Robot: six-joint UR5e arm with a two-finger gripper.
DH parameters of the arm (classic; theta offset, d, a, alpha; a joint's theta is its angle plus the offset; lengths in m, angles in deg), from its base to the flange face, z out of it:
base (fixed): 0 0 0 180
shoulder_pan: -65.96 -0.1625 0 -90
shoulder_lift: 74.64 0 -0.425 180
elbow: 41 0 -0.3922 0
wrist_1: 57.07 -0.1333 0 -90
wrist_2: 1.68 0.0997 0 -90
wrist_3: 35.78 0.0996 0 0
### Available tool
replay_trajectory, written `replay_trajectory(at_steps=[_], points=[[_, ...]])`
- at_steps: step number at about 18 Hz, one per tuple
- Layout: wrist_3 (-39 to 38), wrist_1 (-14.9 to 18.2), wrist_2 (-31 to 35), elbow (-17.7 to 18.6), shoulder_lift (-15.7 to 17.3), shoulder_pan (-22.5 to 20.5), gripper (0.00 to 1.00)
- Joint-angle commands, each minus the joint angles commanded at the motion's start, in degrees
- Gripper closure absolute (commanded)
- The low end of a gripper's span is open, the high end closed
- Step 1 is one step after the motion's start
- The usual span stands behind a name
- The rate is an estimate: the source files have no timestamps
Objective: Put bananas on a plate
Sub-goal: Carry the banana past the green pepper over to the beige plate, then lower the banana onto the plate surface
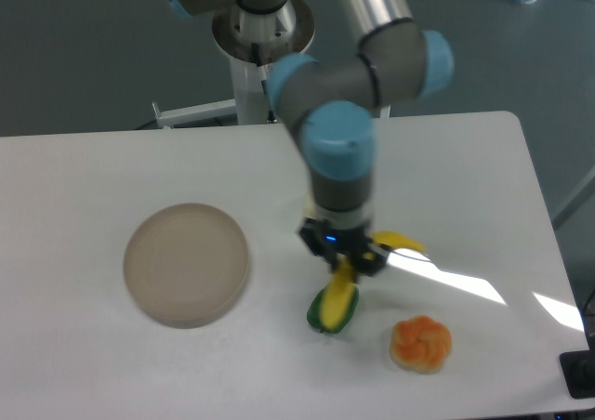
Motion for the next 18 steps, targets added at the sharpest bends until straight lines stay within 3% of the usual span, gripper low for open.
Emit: replay_trajectory(at_steps=[5, 10, 14, 18], points=[[-12.14, 0.09, -2.73, 5.62, 2.19, 6.15, 0.70], [-20.49, -0.35, -3.53, 7.56, 0.36, 10.29, 0.69], [-21.21, -2.01, -3.08, 10.98, -0.96, 12.05, 0.69], [-21.30, -4.22, -2.91, 12.13, -2.80, 12.58, 0.69]])
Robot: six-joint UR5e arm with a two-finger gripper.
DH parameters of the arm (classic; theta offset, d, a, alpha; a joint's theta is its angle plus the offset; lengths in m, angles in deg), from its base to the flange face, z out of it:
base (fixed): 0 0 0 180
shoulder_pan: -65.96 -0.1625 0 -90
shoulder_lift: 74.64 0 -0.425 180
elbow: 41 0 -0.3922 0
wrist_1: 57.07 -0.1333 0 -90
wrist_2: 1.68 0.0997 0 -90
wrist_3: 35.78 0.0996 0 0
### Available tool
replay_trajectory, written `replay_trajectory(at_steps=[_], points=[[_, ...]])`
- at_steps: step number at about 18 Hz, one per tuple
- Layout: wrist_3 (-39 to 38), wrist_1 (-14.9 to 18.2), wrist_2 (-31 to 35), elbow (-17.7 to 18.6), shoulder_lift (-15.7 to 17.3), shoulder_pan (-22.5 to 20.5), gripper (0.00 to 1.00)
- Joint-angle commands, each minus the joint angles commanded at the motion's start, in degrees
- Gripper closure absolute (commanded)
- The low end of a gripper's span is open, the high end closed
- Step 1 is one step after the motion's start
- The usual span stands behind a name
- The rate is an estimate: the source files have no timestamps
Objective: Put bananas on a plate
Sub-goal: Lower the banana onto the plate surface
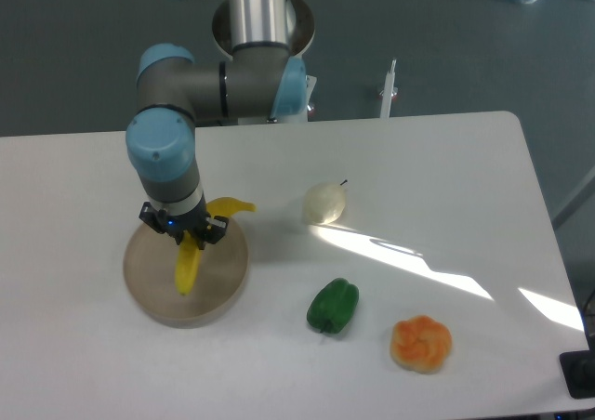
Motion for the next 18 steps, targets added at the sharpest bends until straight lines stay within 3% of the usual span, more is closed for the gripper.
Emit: replay_trajectory(at_steps=[12, 18], points=[[-1.40, -0.88, 0.44, -1.76, -3.26, 1.14, 0.69], [-1.67, -0.79, 0.62, -2.81, -3.08, 1.85, 0.69]])
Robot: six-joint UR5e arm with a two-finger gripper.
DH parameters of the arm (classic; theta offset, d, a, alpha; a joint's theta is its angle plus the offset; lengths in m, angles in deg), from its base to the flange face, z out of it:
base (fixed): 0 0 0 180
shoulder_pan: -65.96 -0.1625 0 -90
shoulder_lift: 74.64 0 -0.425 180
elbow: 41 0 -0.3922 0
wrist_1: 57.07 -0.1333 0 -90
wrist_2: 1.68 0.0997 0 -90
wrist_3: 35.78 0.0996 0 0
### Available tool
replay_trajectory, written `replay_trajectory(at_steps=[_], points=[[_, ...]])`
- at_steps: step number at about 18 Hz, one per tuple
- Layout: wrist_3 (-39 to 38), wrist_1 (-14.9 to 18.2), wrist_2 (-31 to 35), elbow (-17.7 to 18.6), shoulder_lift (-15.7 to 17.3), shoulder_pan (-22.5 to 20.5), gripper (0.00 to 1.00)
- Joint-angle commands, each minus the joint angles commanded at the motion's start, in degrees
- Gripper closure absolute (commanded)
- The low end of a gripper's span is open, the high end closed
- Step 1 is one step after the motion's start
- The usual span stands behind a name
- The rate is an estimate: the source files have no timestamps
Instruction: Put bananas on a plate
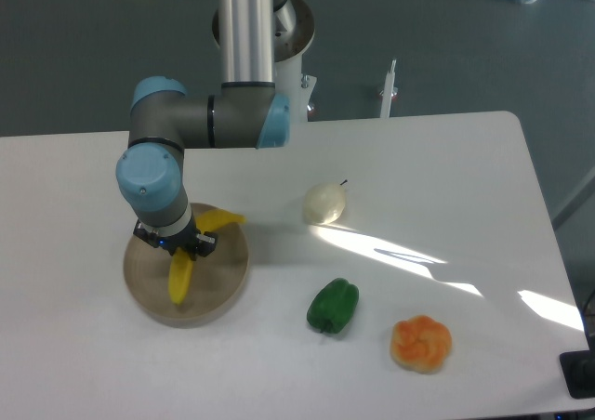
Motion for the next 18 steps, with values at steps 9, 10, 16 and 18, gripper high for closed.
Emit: replay_trajectory(at_steps=[9, 10, 16, 18], points=[[-1.41, -0.18, 0.53, 0.09, -1.49, 1.32, 0.65], [-1.32, -0.18, 0.53, 0.00, -1.49, 1.32, 0.65], [-1.06, -0.35, 0.62, 0.17, -1.58, 1.32, 0.57], [-0.88, -0.44, 0.62, 0.09, -1.49, 1.32, 0.54]])
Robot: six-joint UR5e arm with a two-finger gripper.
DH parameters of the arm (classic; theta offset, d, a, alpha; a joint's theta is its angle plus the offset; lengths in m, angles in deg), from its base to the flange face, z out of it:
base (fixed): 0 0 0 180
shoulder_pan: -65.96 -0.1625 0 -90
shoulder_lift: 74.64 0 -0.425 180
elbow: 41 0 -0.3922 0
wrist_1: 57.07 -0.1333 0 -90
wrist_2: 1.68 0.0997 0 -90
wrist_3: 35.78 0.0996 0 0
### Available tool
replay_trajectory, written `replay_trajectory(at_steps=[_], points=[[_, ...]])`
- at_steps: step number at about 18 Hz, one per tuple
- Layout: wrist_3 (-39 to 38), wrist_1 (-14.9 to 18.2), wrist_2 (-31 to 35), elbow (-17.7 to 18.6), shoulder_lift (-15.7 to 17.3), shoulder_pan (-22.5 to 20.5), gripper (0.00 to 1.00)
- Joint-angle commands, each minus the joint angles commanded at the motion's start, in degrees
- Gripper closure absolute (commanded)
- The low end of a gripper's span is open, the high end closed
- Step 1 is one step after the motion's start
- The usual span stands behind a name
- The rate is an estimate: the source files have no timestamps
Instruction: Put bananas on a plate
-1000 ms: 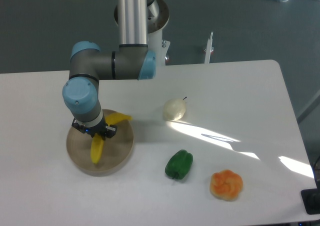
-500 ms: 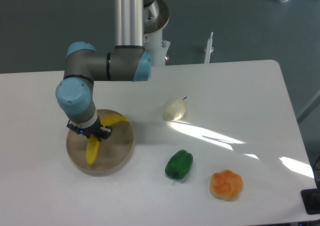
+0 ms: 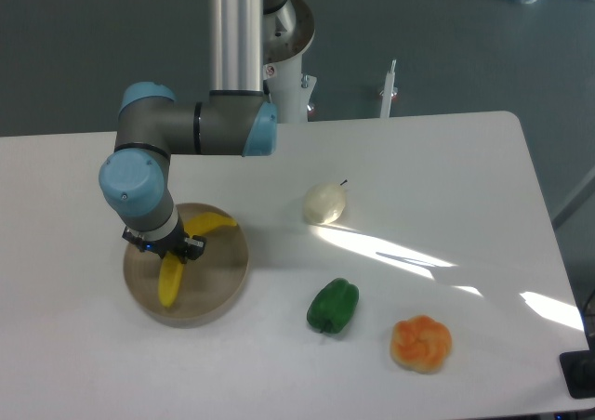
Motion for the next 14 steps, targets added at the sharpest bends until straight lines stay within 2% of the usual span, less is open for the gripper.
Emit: replay_trajectory(at_steps=[2, 3, 5, 6, 10, 12, 14], points=[[0.09, -0.09, 0.00, -0.17, 0.09, 0.00, 0.49], [0.18, -0.09, 0.00, -0.18, 0.35, -0.09, 0.42], [0.44, 0.09, 0.26, -0.44, 0.88, -0.17, 0.06], [0.53, 0.17, 0.96, -0.44, 1.49, -0.26, 0.00], [2.10, 0.35, 1.75, -0.26, 4.30, -3.24, 0.00], [5.60, -0.09, 4.55, -0.61, 5.35, -4.21, 0.00], [8.17, 0.26, 6.24, -2.01, 5.89, -7.37, 0.00]])
